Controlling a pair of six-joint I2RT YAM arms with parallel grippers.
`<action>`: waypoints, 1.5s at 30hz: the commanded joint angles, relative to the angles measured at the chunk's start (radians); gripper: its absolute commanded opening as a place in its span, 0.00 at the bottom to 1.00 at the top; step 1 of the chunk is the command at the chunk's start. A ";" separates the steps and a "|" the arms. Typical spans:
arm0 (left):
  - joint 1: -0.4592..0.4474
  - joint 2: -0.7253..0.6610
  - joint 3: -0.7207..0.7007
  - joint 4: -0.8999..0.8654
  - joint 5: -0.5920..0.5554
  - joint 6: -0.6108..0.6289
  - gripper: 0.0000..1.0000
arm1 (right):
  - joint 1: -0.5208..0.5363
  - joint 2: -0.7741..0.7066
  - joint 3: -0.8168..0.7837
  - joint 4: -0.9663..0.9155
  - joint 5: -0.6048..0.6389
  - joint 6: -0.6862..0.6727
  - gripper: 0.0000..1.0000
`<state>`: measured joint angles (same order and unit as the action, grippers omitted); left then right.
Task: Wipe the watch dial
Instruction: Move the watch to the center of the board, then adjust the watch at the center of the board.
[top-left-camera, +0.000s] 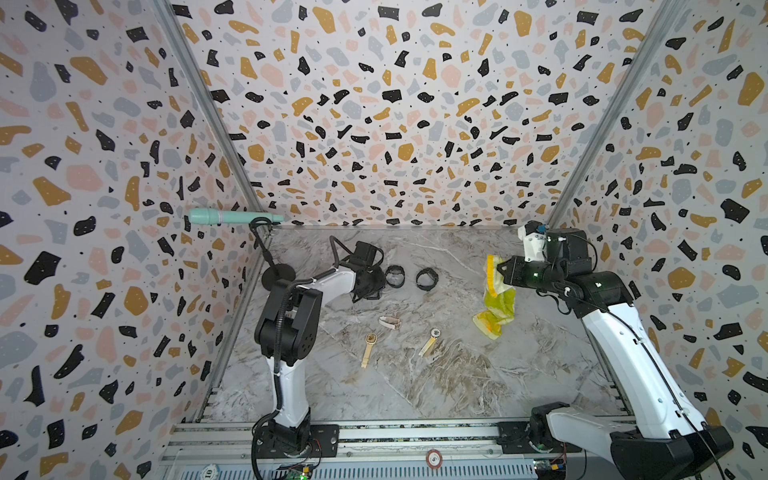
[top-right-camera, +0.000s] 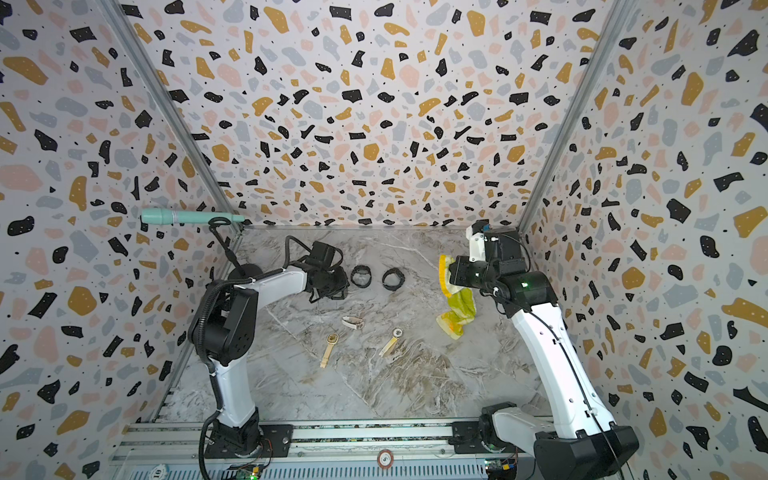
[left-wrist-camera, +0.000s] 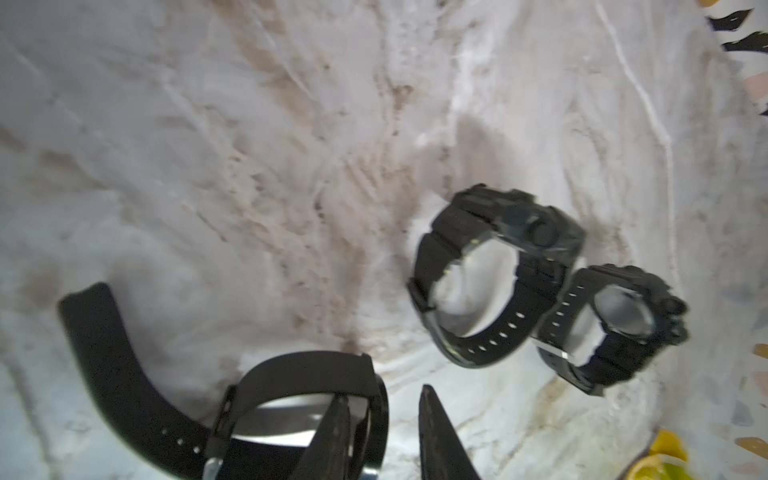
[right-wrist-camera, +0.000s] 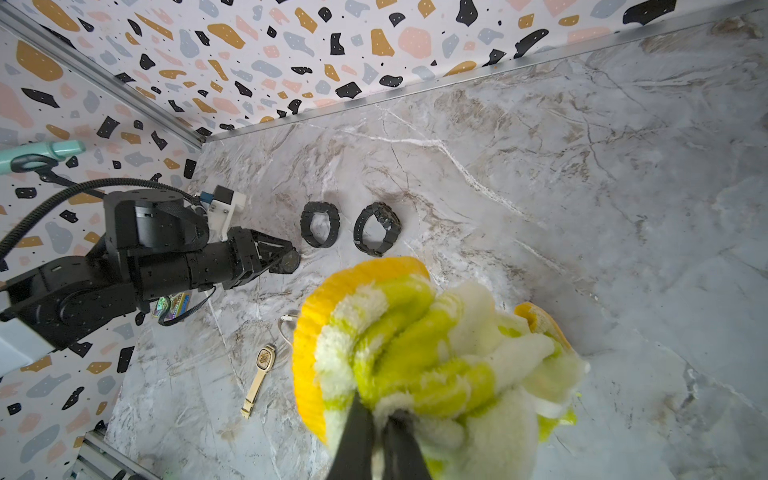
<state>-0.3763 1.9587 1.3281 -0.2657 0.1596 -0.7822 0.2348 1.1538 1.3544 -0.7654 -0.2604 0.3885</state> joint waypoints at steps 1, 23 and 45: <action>-0.007 -0.020 0.006 0.004 0.010 -0.036 0.34 | -0.002 -0.040 0.000 0.003 -0.011 -0.018 0.00; -0.041 -0.118 0.139 -0.385 -0.076 0.883 0.38 | -0.002 -0.055 0.027 -0.038 -0.037 -0.016 0.00; -0.097 -0.094 -0.017 -0.201 -0.166 1.085 0.47 | 0.000 -0.029 0.121 -0.096 -0.023 -0.006 0.00</action>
<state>-0.4561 1.8370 1.3216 -0.4946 0.0105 0.2680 0.2348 1.1328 1.4235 -0.8520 -0.2932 0.3840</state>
